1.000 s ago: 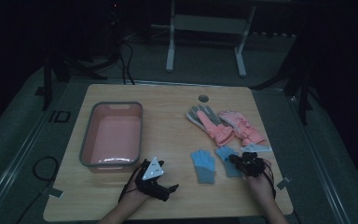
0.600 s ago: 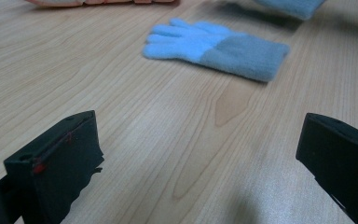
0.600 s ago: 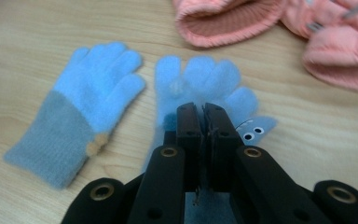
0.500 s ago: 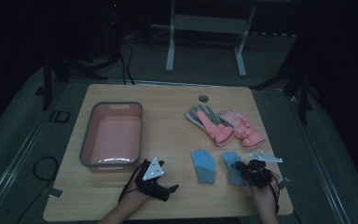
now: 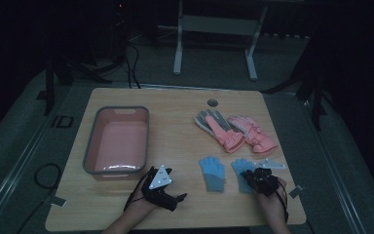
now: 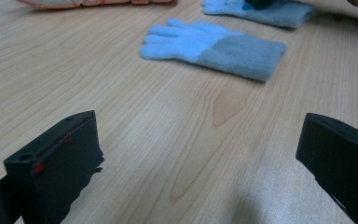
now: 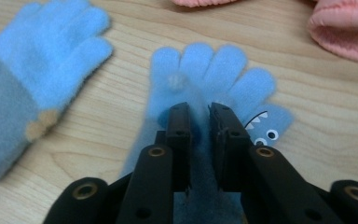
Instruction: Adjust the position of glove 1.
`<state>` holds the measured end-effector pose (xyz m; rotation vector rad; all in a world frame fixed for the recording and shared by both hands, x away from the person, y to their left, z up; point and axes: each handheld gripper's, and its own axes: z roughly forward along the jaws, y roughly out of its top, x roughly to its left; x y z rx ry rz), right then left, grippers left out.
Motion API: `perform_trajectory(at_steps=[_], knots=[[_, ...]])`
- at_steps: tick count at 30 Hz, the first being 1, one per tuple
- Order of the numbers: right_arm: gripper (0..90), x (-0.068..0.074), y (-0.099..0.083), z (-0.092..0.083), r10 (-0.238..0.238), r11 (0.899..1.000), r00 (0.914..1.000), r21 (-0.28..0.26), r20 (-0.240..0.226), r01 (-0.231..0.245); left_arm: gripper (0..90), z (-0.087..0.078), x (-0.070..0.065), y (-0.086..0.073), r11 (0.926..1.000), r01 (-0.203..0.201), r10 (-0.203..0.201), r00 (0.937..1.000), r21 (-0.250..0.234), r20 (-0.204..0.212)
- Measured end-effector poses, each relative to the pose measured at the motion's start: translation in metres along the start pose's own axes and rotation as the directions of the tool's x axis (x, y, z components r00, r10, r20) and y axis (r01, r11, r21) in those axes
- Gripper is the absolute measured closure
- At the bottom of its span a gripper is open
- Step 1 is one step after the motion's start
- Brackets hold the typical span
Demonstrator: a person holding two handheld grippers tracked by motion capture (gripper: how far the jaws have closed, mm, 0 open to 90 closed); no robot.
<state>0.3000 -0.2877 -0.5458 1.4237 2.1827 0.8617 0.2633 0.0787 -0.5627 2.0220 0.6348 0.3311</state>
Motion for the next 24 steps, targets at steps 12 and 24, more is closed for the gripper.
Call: perform_trajectory(at_steps=[12,24], knots=[[62.4,-0.016,0.013,-0.009,-0.265,0.962,0.9427,0.014,-0.202,0.274,0.0,0.0,0.001,0.0,1.0,0.004,-0.004,1.0,0.001,0.001],[69.4,-0.026,0.008,0.002,-0.252,0.964,0.9418,0.022,-0.223,0.263,0.0,0.0,0.001,0.0,1.0,0.008,-0.008,1.0,0.001,0.004]])
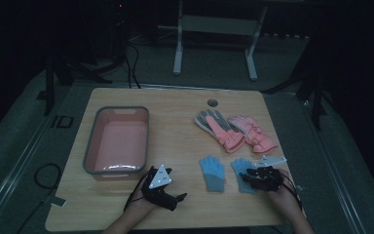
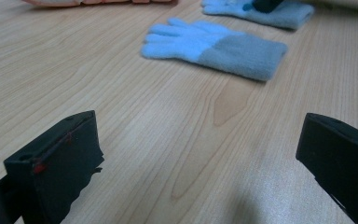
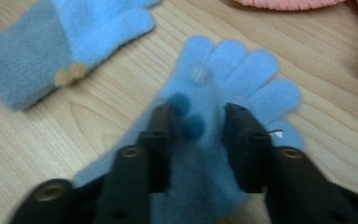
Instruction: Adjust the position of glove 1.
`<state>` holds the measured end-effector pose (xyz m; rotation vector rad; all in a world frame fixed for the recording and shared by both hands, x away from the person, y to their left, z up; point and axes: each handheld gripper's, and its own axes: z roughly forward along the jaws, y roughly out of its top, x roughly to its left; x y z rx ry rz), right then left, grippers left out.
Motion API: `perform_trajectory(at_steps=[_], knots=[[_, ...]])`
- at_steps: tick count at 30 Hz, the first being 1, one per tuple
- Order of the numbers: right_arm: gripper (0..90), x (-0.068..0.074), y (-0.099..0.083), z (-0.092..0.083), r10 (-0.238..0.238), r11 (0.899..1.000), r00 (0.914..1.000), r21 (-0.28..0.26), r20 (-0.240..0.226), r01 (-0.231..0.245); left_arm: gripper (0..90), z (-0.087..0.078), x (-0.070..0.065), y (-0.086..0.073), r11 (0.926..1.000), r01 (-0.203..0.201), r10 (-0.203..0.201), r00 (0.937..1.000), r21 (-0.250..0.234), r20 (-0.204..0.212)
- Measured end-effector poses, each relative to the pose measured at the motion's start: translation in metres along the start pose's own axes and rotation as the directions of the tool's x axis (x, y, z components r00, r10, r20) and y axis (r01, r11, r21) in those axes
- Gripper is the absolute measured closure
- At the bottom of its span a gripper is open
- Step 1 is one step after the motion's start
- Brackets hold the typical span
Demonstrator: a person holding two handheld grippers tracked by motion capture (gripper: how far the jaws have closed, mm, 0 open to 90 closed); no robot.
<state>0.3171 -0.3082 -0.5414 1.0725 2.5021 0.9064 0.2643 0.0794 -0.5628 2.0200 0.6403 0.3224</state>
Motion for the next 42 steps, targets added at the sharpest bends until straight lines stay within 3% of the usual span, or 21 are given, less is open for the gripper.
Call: perform_trajectory(at_steps=[2,12,14,20,28,29,37,42], knots=[[78.8,0.001,-0.001,0.0,0.013,1.0,0.9998,-0.004,0.012,-0.013,0.0,0.0,0.0,0.0,1.0,0.001,-0.001,1.0,0.0,0.0],[85.0,0.007,0.002,-0.002,0.047,0.999,0.9971,-0.003,0.06,-0.047,0.0,0.0,0.0,0.0,1.0,0.003,-0.003,1.0,0.001,-0.001],[85.2,0.007,0.007,-0.007,0.053,0.999,0.9952,-0.016,0.082,-0.052,0.0,0.0,0.0,0.0,1.0,0.003,-0.003,1.0,0.001,0.001],[85.4,0.007,0.033,-0.029,0.09,0.995,0.9933,-0.042,0.074,-0.087,0.0,0.0,0.0,0.0,1.0,0.004,-0.004,1.0,0.004,0.002],[85.4,0.035,0.064,-0.044,0.08,0.994,0.9947,-0.079,0.064,-0.075,0.0,0.001,0.0,0.0,1.0,0.003,-0.003,1.0,0.004,-0.001],[85.4,0.044,0.071,-0.042,0.079,0.994,0.9955,-0.081,0.051,-0.075,0.0,0.0,0.0,0.0,1.0,0.003,-0.003,1.0,0.003,-0.002],[85.3,0.068,0.09,-0.019,0.053,0.998,0.9981,-0.037,0.032,-0.052,0.0,0.001,-0.001,0.0,1.0,-0.001,0.001,1.0,0.002,-0.002],[85.3,0.086,0.097,-0.005,0.017,0.999,0.9983,-0.036,0.055,-0.015,0.0,0.0,-0.001,0.0,1.0,-0.004,0.004,1.0,0.003,-0.002]])
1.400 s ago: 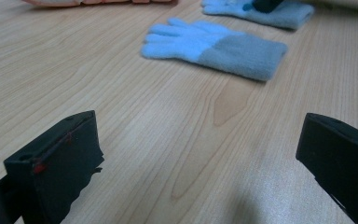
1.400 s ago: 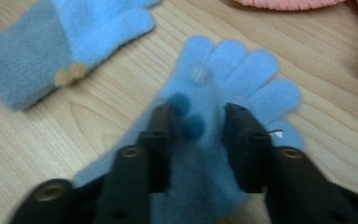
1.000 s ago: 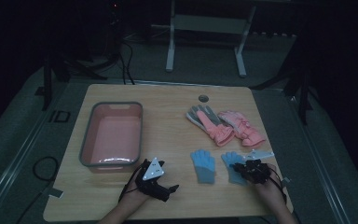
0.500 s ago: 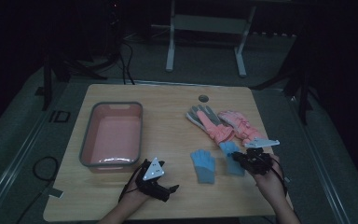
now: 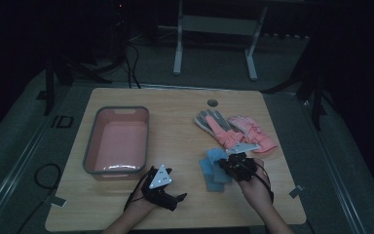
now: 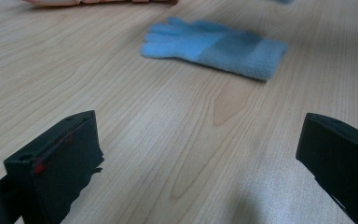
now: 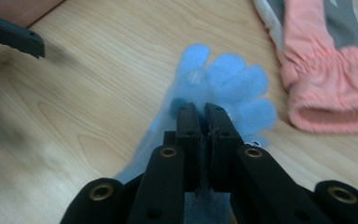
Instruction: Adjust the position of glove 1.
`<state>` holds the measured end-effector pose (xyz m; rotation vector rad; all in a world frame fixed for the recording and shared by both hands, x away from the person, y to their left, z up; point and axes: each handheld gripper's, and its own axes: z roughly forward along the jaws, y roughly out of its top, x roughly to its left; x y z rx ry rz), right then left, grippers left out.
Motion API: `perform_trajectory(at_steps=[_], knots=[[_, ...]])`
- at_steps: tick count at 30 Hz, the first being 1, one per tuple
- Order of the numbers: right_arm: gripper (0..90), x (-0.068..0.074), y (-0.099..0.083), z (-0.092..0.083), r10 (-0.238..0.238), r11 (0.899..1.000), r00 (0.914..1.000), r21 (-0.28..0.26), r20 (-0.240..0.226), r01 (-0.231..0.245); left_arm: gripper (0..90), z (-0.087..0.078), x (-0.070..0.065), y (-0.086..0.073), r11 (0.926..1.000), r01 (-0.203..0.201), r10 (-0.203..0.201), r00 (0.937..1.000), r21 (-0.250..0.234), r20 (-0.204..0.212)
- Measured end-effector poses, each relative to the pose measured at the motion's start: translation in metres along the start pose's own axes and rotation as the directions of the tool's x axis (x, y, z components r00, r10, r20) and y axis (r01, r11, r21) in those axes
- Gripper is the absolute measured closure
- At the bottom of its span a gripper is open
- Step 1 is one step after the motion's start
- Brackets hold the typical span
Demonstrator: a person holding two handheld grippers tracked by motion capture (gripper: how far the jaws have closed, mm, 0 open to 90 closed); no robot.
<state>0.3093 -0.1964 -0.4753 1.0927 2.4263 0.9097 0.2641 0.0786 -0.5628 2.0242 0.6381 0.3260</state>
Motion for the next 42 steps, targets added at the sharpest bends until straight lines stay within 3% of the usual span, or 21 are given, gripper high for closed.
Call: perform_trajectory(at_steps=[7,18,24,29,33,38,42], knots=[[85.3,0.008,-0.004,0.015,0.002,0.999,0.999,0.036,-0.045,-0.001,0.0,0.0,0.0,0.0,1.0,-0.007,0.007,1.0,0.002,0.0],[85.0,0.01,-0.013,0.033,-0.005,0.997,0.9982,0.071,-0.059,0.009,0.0,0.0,0.0,0.0,1.0,-0.007,0.007,1.0,0.002,-0.001],[83.7,0.008,-0.018,0.042,-0.015,0.995,0.9983,0.096,-0.056,0.021,0.0,0.0,-0.001,0.0,1.0,-0.007,0.007,1.0,0.004,0.001],[82.1,0.002,-0.022,0.05,-0.032,0.991,0.9958,0.126,-0.086,0.042,0.0,0.0,-0.001,0.0,0.9999,-0.009,0.009,1.0,0.005,-0.001],[80.7,-0.002,-0.024,0.052,-0.015,0.992,0.9939,0.119,-0.109,0.028,0.0,0.001,-0.002,0.0,0.9999,-0.015,0.015,0.9999,0.009,-0.006],[68.8,-0.003,-0.022,0.045,-0.015,0.994,0.9924,0.104,-0.122,0.028,0.0,0.001,-0.005,0.0,0.9993,-0.036,0.036,0.9989,0.014,-0.031],[48.6,-0.006,-0.019,0.034,-0.045,0.996,0.9878,0.064,-0.149,0.055,0.0,0.002,-0.007,0.001,0.9968,-0.078,0.078,0.9968,-0.016,0.017]])
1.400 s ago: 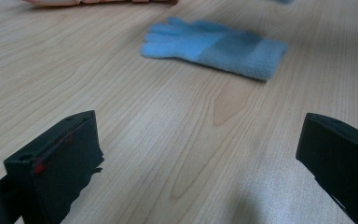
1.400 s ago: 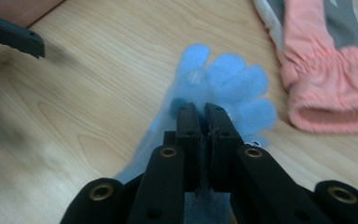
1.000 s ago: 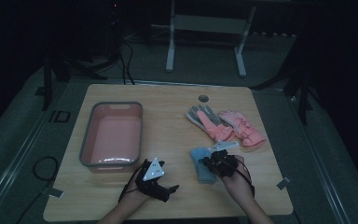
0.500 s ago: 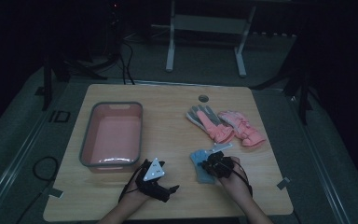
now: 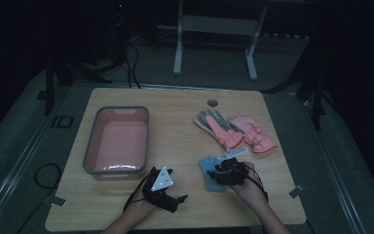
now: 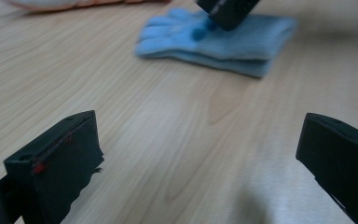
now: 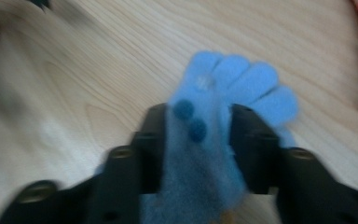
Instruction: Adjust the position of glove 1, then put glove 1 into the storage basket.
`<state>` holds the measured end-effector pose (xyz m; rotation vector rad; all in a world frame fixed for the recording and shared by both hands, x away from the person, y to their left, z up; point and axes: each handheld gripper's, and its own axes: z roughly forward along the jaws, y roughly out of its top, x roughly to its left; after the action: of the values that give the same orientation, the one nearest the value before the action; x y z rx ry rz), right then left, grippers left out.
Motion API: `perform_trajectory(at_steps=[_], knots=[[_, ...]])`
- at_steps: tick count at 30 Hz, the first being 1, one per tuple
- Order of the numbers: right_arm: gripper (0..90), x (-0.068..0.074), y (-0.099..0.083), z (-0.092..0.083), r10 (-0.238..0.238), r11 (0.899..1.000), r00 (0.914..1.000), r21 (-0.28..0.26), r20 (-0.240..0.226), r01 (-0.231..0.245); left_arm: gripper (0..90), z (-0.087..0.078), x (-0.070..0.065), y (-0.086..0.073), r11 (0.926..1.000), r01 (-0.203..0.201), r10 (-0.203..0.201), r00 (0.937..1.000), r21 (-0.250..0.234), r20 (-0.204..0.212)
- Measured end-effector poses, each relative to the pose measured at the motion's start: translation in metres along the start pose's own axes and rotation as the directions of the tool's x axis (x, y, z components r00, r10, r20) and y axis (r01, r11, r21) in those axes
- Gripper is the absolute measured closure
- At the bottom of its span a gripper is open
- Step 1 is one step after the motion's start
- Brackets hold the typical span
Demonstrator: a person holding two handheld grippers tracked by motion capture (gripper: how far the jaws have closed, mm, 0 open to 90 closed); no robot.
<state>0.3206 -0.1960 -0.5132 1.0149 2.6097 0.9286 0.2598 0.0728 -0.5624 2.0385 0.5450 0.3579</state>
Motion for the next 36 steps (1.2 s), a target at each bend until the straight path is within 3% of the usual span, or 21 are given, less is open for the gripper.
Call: perform_trajectory(at_steps=[2,3,4,6,8,11,13,17,19,20,22,24,25,27,28,31,36], knots=[[37.7,-0.003,0.0,-0.006,-0.016,1.0,0.9995,-0.024,-0.026,0.015,0.0,0.001,-0.003,0.001,0.996,-0.082,0.082,0.9966,-0.038,0.007],[31.4,-0.006,0.0,-0.008,-0.01,0.999,0.9981,-0.034,-0.061,0.008,0.0,0.002,-0.005,0.002,0.9944,-0.102,0.103,0.9947,-0.024,0.001],[24.4,-0.009,-0.001,-0.01,-0.014,0.999,0.9941,-0.036,-0.108,0.01,0.7,0.002,-0.006,0.004,0.9948,-0.102,0.102,0.9948,0.001,0.007],[18.7,-0.014,-0.004,-0.014,-0.019,0.998,0.9855,-0.055,-0.168,0.01,4.0,0.004,-0.005,0.006,0.9982,-0.038,0.035,0.998,0.047,0.052],[14.0,-0.018,-0.008,-0.016,-0.045,0.997,0.98,-0.072,-0.194,0.031,4.2,0.006,-0.005,0.009,0.9972,0.005,-0.014,0.9927,0.075,0.12],[15.4,-0.027,-0.013,-0.019,-0.084,0.99,0.9755,-0.131,-0.204,0.058,4.1,0.01,-0.007,0.015,0.9944,-0.003,-0.014,0.9874,0.106,0.158],[15.3,-0.033,-0.015,-0.022,-0.084,0.985,0.9796,-0.167,-0.183,0.053,4.8,0.013,-0.01,0.021,0.9914,-0.04,0.02,0.9875,0.125,0.156],[14.2,-0.044,-0.014,-0.024,-0.006,0.98,0.9792,-0.197,-0.203,-0.035,8.3,0.02,-0.018,0.035,0.9882,-0.129,0.111,0.9752,0.083,0.191],[13.8,-0.045,-0.014,-0.024,-0.007,0.974,0.98,-0.225,-0.199,-0.039,9.6,0.026,-0.023,0.043,0.9782,-0.195,0.177,0.9633,0.072,0.202],[13.1,-0.046,-0.013,-0.023,-0.014,0.973,0.9715,-0.228,-0.237,-0.041,11.1,0.031,-0.026,0.047,0.9726,-0.224,0.206,0.9558,0.064,0.21],[14.1,-0.045,-0.011,-0.018,-0.029,0.976,0.9761,-0.218,-0.215,-0.02,14.7,0.039,-0.03,0.053,0.9643,-0.264,0.253,0.9443,0.025,0.211],[18.4,-0.046,-0.009,-0.012,-0.068,0.978,0.9796,-0.208,-0.189,0.028,15.0,0.049,-0.031,0.06,0.956,-0.292,0.281,0.9348,0.023,0.218],[22.4,-0.048,-0.008,-0.008,-0.067,0.981,0.9821,-0.192,-0.176,0.033,15.6,0.054,-0.031,0.063,0.9495,-0.312,0.296,0.9281,0.036,0.226],[25.2,-0.054,-0.007,0.0,-0.067,0.986,0.9807,-0.165,-0.184,0.036,16.9,0.065,-0.031,0.07,0.9288,-0.364,0.342,0.9146,0.069,0.216],[28.8,-0.056,-0.007,0.004,-0.062,0.988,0.9813,-0.15,-0.182,0.035,18.2,0.069,-0.031,0.073,0.9298,-0.362,0.34,0.9136,0.065,0.222],[30.7,-0.061,-0.008,0.014,-0.05,0.991,0.9833,-0.13,-0.175,0.028,23.3,0.081,-0.03,0.079,0.92,-0.385,0.359,0.9027,0.072,0.237],[31.7,-0.063,-0.01,0.028,-0.042,0.993,0.986,-0.113,-0.162,0.024,34.5,0.095,-0.027,0.079,0.9156,-0.387,0.345,0.8952,0.108,0.282]])
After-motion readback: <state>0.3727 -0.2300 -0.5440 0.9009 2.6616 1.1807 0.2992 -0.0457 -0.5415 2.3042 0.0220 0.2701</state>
